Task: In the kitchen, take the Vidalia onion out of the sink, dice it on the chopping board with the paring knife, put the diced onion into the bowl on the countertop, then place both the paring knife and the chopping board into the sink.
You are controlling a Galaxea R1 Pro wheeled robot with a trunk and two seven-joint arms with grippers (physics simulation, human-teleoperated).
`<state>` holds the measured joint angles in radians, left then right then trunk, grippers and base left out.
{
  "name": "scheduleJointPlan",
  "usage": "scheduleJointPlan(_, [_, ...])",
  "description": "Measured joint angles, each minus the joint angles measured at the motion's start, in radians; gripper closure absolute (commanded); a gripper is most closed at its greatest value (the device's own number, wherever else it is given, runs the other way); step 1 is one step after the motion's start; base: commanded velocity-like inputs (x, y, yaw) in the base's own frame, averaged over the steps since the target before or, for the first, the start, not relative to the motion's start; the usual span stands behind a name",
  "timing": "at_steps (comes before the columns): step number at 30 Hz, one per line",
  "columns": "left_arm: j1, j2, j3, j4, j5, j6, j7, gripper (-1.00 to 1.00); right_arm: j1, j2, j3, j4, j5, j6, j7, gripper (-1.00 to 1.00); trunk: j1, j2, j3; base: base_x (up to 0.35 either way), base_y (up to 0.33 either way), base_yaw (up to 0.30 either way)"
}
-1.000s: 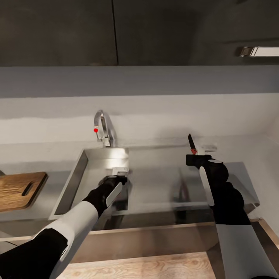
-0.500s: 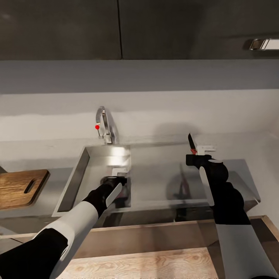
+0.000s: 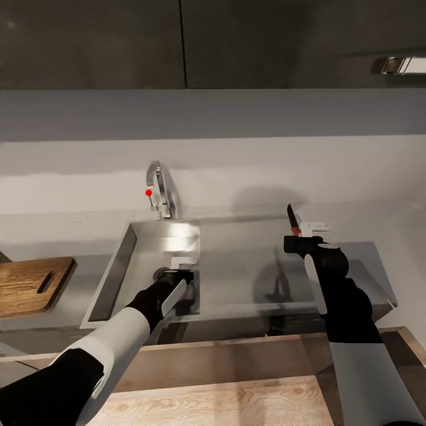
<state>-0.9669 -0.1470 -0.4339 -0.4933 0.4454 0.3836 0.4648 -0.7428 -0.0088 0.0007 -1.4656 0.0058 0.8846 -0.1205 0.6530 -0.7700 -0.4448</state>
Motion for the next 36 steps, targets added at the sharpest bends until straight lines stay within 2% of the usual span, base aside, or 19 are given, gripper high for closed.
scheduleJointPlan(8, [0.0,0.0,0.0,0.001,0.0,0.0,0.0,-1.0,0.0,0.0,0.0,0.0,0.0,0.0,0.0,1.0,0.0,0.0,0.0,-0.015,0.0,0.0])
scheduleJointPlan(17, [0.0,0.0,0.0,0.002,0.0,0.0,0.0,-1.0,0.0,0.0,0.0,0.0,0.0,0.0,0.0,1.0,0.0,0.0,0.0,-0.172,0.0,0.0])
scheduleJointPlan(36, [0.0,0.0,0.0,0.002,0.0,0.0,0.0,-1.0,0.004,0.0,0.0,0.0,0.002,-0.003,-0.001,1.0,0.0,0.0,0.0,0.03,0.0,0.0])
